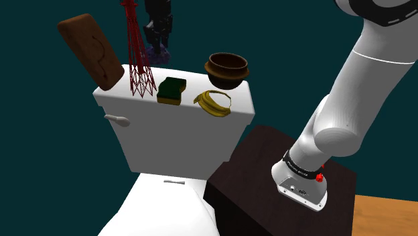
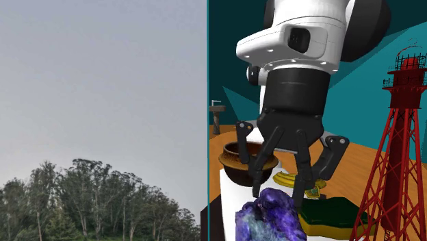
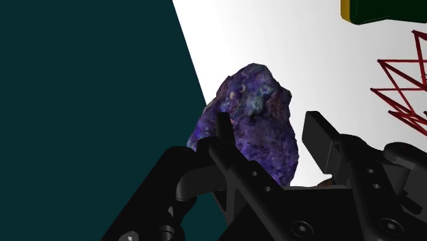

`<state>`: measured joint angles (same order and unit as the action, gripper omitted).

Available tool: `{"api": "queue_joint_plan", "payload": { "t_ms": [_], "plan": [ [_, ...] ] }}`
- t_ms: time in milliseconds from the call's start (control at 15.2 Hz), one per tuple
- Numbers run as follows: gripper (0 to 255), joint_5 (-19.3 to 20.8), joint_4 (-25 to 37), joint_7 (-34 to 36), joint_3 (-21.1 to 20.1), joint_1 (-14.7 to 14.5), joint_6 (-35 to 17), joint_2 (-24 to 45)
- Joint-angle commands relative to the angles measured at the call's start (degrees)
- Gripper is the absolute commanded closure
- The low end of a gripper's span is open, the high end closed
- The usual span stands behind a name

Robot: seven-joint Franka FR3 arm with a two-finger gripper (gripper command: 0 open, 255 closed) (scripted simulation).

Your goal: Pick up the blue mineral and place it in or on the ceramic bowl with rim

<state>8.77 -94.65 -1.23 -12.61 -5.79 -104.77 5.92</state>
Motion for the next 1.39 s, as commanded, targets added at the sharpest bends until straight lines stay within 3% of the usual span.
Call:
{"api": "queue_joint_plan", "payload": {
  "t_ms": [0, 1320],
  "plan": [
    [255, -0.06, 1.72, -0.16, -0.05, -0.06, 1.73, -0.04],
    [255, 0.97, 23.78, -1.48, -0.50, -1.24, 19.06, 4.78]
  ]
}}
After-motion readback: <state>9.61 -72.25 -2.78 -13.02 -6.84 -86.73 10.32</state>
